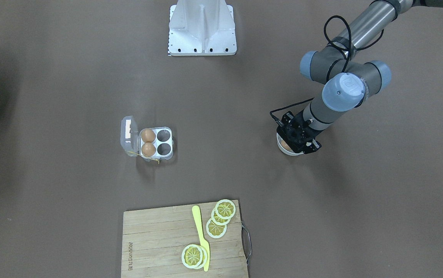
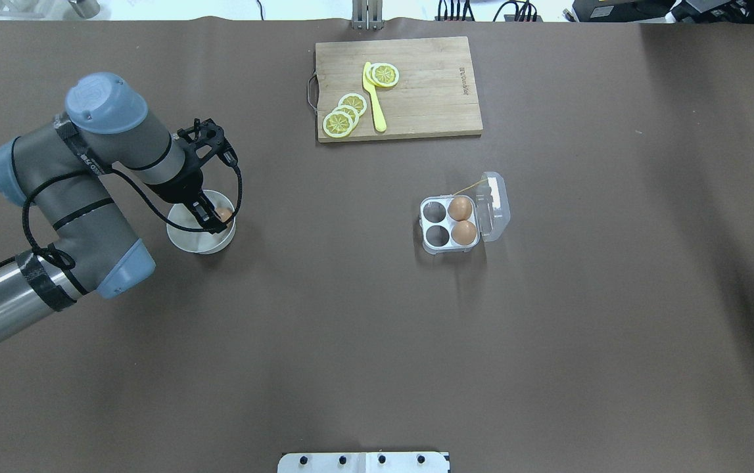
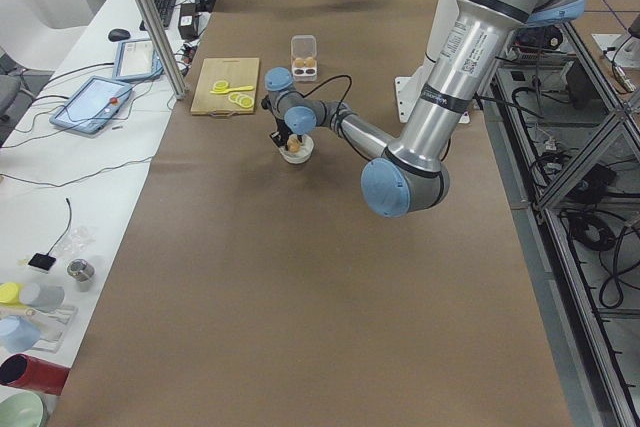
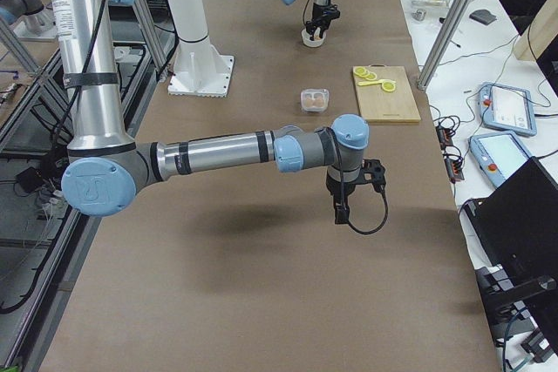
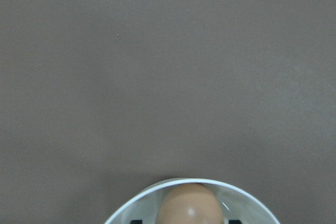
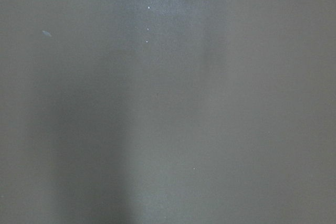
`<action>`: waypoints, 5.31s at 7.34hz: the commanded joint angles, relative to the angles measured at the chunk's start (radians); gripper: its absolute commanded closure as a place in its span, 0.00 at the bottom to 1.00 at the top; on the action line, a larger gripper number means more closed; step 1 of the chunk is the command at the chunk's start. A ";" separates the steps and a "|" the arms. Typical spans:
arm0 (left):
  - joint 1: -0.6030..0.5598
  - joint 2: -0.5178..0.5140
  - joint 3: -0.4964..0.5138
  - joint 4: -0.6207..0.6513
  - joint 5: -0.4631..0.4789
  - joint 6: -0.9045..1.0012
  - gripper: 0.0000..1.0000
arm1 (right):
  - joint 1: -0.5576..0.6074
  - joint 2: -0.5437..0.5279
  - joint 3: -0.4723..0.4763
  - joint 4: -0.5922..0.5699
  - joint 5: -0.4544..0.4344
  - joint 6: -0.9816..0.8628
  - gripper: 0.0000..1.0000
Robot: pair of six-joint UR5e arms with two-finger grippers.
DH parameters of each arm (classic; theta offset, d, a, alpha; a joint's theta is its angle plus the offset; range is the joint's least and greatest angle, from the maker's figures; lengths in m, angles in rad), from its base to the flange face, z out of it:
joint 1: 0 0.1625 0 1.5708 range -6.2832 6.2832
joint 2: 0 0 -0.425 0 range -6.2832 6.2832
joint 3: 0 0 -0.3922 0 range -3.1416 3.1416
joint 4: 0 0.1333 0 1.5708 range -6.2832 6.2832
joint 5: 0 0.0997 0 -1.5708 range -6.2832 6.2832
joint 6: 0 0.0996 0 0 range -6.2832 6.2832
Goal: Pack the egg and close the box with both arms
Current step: 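Close the left gripper on the brown egg, then lift the egg with the left gripper and carry it over the egg box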
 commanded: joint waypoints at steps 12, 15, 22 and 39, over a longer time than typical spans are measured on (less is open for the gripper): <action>0.005 0.001 0.003 -0.003 -0.001 0.002 0.55 | -0.003 0.000 -0.003 0.000 0.000 0.000 0.00; -0.001 0.003 -0.023 -0.002 -0.003 0.002 0.55 | -0.005 0.000 -0.002 0.000 0.000 0.002 0.00; -0.051 -0.019 -0.074 0.008 -0.016 0.000 0.54 | -0.006 0.000 -0.002 0.002 0.001 0.003 0.00; 0.138 -0.440 0.158 -0.015 0.089 -0.273 0.62 | -0.014 0.002 -0.003 0.002 0.003 0.002 0.00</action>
